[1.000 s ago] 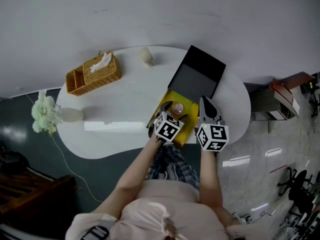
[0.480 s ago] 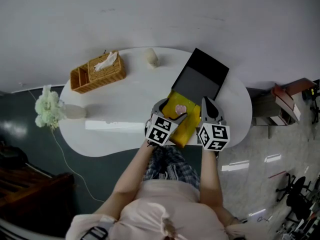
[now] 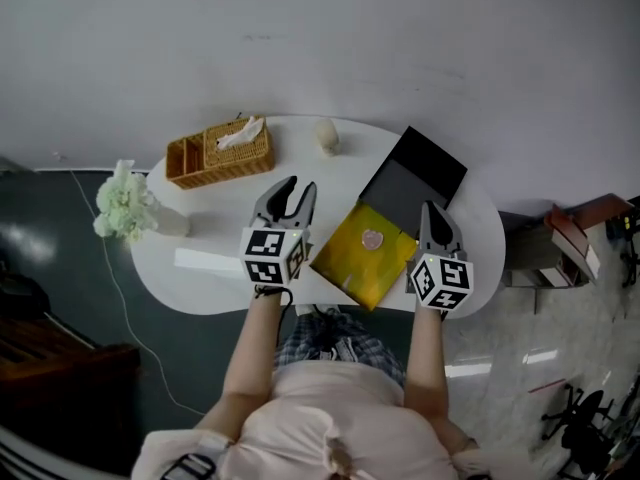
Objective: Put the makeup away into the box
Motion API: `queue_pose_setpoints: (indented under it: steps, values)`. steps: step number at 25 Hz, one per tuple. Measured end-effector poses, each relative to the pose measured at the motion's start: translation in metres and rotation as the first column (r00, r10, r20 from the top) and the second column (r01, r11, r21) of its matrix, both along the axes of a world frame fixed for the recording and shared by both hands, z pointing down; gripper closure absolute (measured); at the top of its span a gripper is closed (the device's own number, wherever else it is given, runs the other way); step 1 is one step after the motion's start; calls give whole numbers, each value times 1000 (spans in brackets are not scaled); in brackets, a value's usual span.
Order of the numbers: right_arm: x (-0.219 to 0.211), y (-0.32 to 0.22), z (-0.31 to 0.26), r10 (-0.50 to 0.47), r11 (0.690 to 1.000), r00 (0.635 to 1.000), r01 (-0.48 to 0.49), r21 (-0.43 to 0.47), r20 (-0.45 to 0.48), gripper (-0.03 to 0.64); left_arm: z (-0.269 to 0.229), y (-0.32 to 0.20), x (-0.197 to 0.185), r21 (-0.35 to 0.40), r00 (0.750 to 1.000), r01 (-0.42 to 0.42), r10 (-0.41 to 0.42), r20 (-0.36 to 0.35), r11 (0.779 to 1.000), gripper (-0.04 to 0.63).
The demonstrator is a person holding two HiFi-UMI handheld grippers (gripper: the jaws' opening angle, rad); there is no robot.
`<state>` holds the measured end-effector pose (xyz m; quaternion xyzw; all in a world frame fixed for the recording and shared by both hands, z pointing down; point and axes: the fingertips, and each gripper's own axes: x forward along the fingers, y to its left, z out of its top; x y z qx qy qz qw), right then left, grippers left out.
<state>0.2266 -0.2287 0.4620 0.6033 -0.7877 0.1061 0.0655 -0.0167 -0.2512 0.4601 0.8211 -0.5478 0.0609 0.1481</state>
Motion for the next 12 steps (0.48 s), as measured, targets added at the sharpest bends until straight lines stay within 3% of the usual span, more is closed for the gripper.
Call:
queue_pose_setpoints:
  steps: [4,12]
  values:
    - [-12,-12,-30,-40,997,999,41,66,-8,601,-42,1,-45,112,993,112,-114,11,987,529]
    - [-16,-31,-91,-75,979,997,74,192,-3,601,-91,14,-88,236,978,196,-206,19,952,568]
